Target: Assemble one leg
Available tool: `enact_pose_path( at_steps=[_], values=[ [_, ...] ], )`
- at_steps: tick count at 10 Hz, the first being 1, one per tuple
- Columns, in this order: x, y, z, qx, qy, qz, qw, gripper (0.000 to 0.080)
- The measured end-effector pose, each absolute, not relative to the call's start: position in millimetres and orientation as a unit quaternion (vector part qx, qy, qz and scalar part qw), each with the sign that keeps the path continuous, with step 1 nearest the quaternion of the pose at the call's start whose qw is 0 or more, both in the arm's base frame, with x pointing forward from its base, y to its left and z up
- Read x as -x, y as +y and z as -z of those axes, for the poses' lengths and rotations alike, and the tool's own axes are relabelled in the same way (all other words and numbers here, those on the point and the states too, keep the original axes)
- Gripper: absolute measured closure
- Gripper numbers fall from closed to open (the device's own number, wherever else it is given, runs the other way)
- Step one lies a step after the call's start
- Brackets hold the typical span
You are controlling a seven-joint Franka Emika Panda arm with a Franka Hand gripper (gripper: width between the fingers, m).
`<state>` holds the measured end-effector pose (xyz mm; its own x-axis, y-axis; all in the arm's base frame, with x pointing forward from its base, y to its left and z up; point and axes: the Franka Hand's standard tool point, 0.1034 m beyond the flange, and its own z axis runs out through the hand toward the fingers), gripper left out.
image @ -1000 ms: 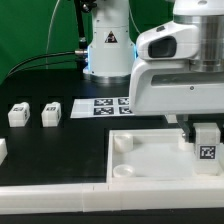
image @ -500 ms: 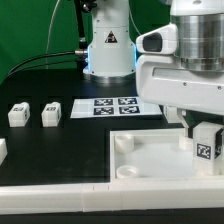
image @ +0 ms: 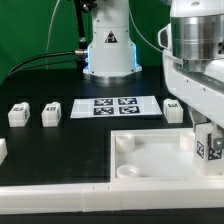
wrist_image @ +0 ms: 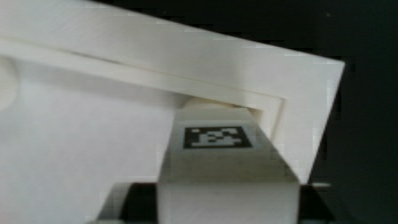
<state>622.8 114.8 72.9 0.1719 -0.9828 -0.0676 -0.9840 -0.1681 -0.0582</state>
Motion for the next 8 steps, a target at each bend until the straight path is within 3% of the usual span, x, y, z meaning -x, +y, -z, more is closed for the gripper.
enact_pose_path(
  at_steps=[6,7,8],
  values=[
    [-623.4,115.0,-72.8,0.671,0.739,-0.015,0.046,0.0506],
    [-623.3,115.2,-72.6,0.672,0.739,-0.015,0.046,0.0394],
    [-623.2,115.4,-72.4,0.672,0.739,-0.015,0.046,0.0232]
  ],
)
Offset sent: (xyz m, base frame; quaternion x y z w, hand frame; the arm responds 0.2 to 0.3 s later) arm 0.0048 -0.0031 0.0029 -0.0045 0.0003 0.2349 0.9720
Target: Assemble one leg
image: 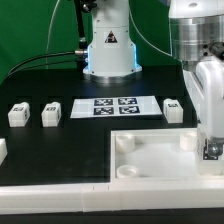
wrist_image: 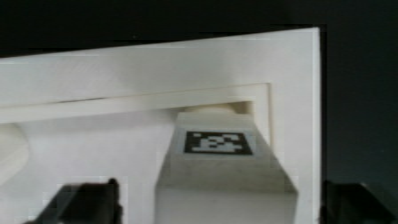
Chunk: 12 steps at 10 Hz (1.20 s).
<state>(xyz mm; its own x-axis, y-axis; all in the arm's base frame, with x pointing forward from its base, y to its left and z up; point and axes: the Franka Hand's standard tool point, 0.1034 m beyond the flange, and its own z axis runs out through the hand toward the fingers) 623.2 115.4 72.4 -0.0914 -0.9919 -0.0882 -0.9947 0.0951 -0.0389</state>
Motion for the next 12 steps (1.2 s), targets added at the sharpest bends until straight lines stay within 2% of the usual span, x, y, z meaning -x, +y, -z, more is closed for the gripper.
enact_pose_path(
  at_steps=[1,3,12],
  values=[
    [-623.1,115.5,-72.2,0.675,0.736,-0.015,0.046,0.0172],
    [-623.0,115.2,-72.0,0.691,0.721,-0.015,0.046,0.0156],
    [-622.8,114.3,-70.5,0.936,0.348,0.007,0.045,0.0151]
  ],
)
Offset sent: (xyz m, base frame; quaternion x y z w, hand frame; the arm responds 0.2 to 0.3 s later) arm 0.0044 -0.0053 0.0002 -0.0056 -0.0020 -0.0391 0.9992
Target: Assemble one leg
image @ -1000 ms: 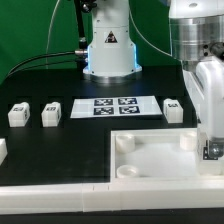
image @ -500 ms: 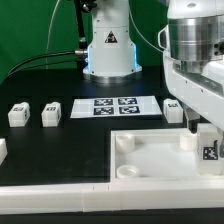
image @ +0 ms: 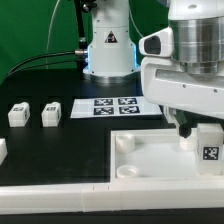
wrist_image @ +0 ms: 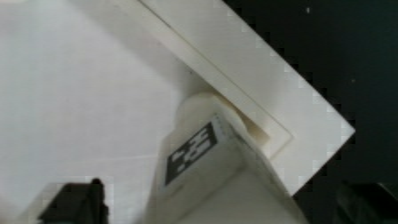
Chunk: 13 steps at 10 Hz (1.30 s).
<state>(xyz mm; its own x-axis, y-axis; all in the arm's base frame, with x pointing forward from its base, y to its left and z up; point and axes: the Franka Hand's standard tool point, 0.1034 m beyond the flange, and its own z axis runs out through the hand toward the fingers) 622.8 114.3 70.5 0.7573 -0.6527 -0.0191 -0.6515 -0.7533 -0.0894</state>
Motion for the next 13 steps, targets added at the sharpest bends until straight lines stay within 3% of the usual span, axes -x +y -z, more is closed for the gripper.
enact_pose_path(
  at_steps=[3,5,7,8,9,10,11,13],
  values=[
    [-621.9,119.2,-70.5,0.982,0.185,0.020,0.020,0.0151],
    [-622.1,117.4,-70.3,0.997,0.078,0.023,0.013,0.0151],
    [-622.1,117.4,-70.3,0.997,0.074,0.023,0.013,0.0151],
    [-622.1,117.3,-70.3,0.997,0.074,0.023,0.013,0.0261],
    [-622.1,117.3,-70.3,0.997,0.074,0.023,0.013,0.0261],
    [-622.1,117.3,-70.3,0.997,0.074,0.023,0.013,0.0461],
    [-622.1,117.3,-70.3,0.997,0.074,0.023,0.013,0.0510],
    [-622.1,117.3,-70.3,0.997,0.075,0.023,0.013,0.0510]
  ],
)
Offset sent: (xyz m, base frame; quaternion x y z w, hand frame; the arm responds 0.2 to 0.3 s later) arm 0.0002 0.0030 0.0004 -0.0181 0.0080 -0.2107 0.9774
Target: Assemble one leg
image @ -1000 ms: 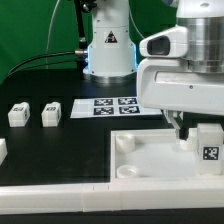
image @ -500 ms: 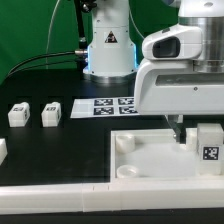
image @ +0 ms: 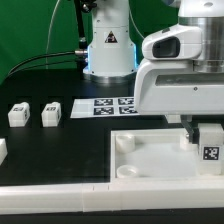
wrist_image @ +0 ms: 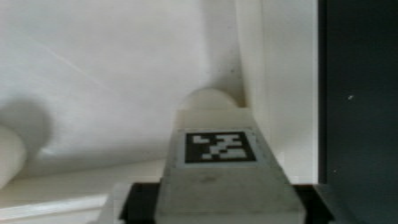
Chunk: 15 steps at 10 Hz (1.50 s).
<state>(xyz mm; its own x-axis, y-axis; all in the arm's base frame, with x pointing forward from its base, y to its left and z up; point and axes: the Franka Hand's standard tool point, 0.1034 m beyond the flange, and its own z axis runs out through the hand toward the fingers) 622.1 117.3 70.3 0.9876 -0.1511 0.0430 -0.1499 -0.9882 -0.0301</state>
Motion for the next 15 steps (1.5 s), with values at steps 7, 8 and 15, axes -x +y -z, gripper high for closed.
enact_pose_path(
  at_steps=[7,8,15],
  values=[
    [-622.6,115.1,-70.5,0.928,0.371,0.013,0.034,0.0509],
    [-622.6,115.0,-70.6,0.910,0.412,0.012,0.035,0.0508],
    [-622.6,117.1,-70.0,0.693,0.719,-0.007,0.044,0.0508]
  ],
)
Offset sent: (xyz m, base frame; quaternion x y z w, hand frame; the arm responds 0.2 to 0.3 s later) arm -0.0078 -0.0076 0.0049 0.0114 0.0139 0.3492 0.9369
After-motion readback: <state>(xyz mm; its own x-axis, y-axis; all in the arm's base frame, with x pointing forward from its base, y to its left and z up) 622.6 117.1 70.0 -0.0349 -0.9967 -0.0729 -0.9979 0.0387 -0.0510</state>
